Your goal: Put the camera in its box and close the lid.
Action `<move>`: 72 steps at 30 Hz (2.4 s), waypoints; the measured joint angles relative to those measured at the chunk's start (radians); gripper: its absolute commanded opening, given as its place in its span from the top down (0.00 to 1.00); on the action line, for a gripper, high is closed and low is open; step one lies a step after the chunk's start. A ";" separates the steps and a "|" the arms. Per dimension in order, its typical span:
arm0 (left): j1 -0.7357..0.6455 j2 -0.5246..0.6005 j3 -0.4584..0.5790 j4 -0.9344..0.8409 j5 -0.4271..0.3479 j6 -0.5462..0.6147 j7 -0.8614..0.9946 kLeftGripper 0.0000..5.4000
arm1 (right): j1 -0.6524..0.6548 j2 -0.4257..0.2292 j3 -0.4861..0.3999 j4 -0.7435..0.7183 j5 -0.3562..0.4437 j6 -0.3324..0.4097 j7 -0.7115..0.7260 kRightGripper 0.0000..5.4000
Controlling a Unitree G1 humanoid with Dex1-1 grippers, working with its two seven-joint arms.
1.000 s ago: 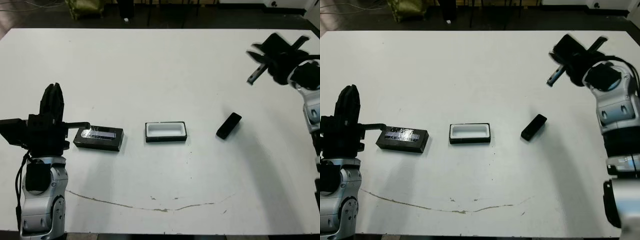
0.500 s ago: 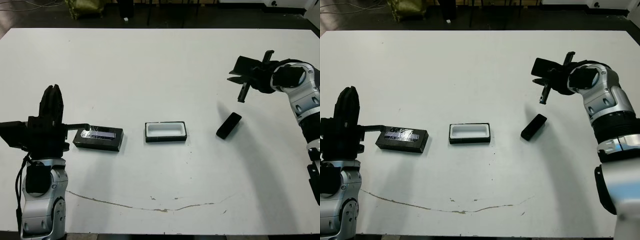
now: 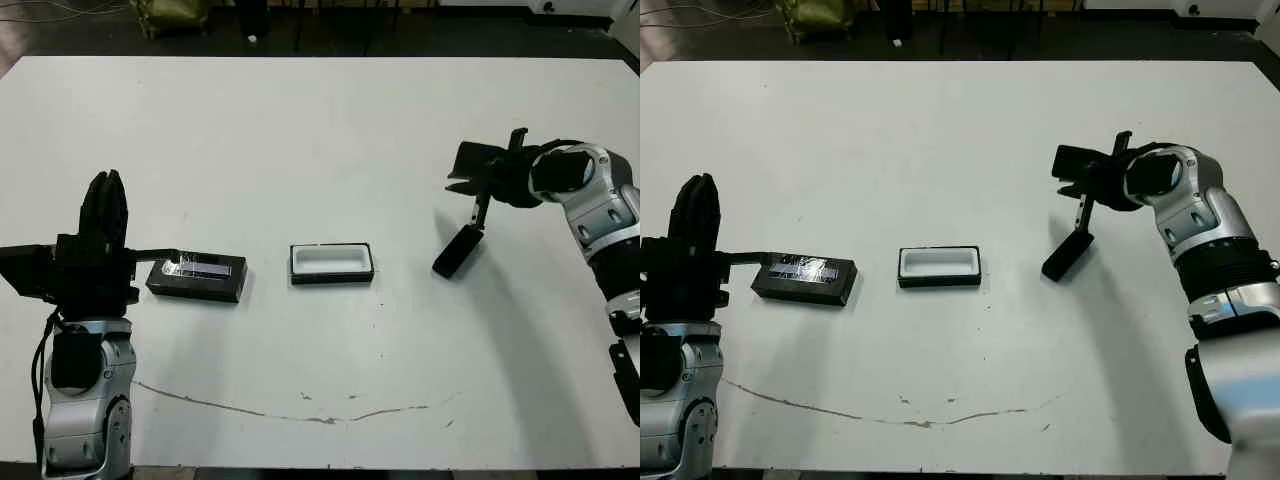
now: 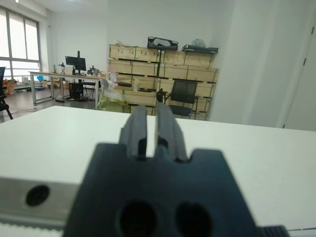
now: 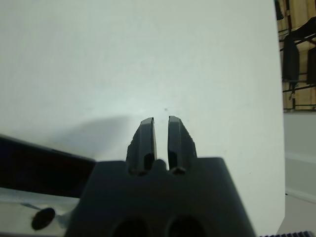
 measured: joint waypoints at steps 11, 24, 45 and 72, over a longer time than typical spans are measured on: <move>0.002 -0.002 0.000 0.006 0.008 -0.020 -0.001 1.00 | 0.014 0.001 0.012 0.017 -0.008 -0.008 0.016 1.00; 0.007 -0.002 0.000 0.012 0.005 -0.023 -0.001 1.00 | 0.067 -0.032 -0.024 -0.017 0.042 0.004 0.058 1.00; 0.021 -0.008 -0.001 -0.002 -0.007 -0.007 0.003 1.00 | 0.137 -0.077 -0.038 -0.091 0.076 -0.030 0.106 1.00; 0.025 -0.015 0.001 -0.020 -0.007 0.015 0.007 1.00 | 0.234 -0.168 -0.071 -0.226 0.142 -0.026 0.190 1.00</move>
